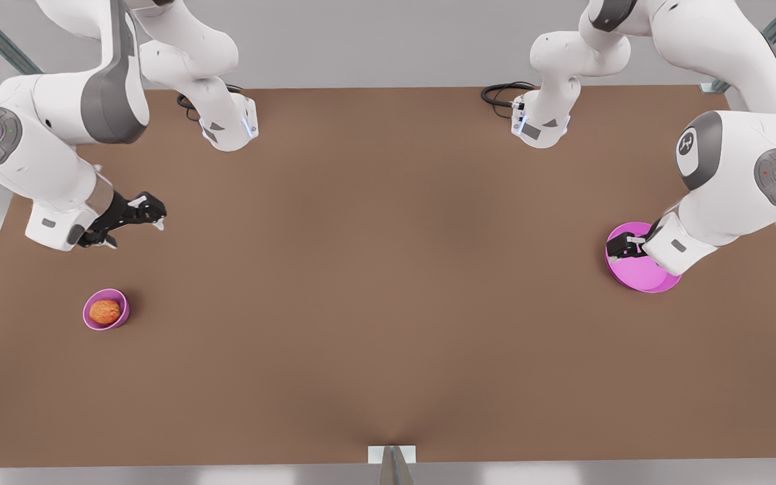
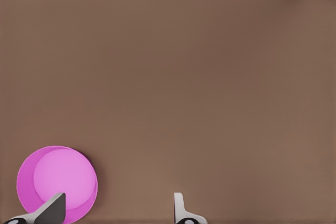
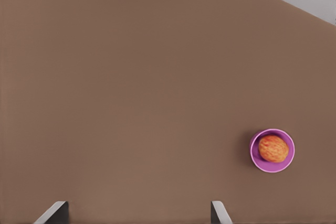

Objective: Use the left arm to pick up the apple from the plate, transfer it to the gripper of the right arm, and then use the right arm to place it into the bowl

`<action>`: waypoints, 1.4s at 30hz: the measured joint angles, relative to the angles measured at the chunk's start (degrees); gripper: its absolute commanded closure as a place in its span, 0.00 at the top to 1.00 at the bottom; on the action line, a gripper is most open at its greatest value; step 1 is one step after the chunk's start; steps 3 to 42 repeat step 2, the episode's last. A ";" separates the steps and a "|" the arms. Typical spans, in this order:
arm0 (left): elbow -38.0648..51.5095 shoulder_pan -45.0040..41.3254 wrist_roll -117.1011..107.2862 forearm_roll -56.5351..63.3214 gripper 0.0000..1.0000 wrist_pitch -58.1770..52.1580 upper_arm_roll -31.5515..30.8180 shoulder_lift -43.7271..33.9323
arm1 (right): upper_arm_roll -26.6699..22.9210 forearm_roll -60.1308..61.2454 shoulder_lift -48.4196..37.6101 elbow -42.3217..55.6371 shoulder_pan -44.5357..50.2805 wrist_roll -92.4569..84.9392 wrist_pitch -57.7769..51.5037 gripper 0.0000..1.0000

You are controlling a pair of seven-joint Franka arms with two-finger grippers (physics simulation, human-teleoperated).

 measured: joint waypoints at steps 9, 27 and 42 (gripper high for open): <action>0.00 0.00 -0.06 0.00 1.00 0.00 0.00 0.00 | 0.05 -0.11 0.03 0.01 0.01 2.28 -0.12 1.00; 0.00 0.00 -0.06 0.00 1.00 0.00 0.00 0.00 | 0.05 -0.11 0.03 0.01 0.01 2.28 -0.12 1.00; 0.00 0.00 -0.06 0.00 1.00 0.00 0.00 0.00 | 0.05 -0.11 0.03 0.01 0.01 2.28 -0.12 1.00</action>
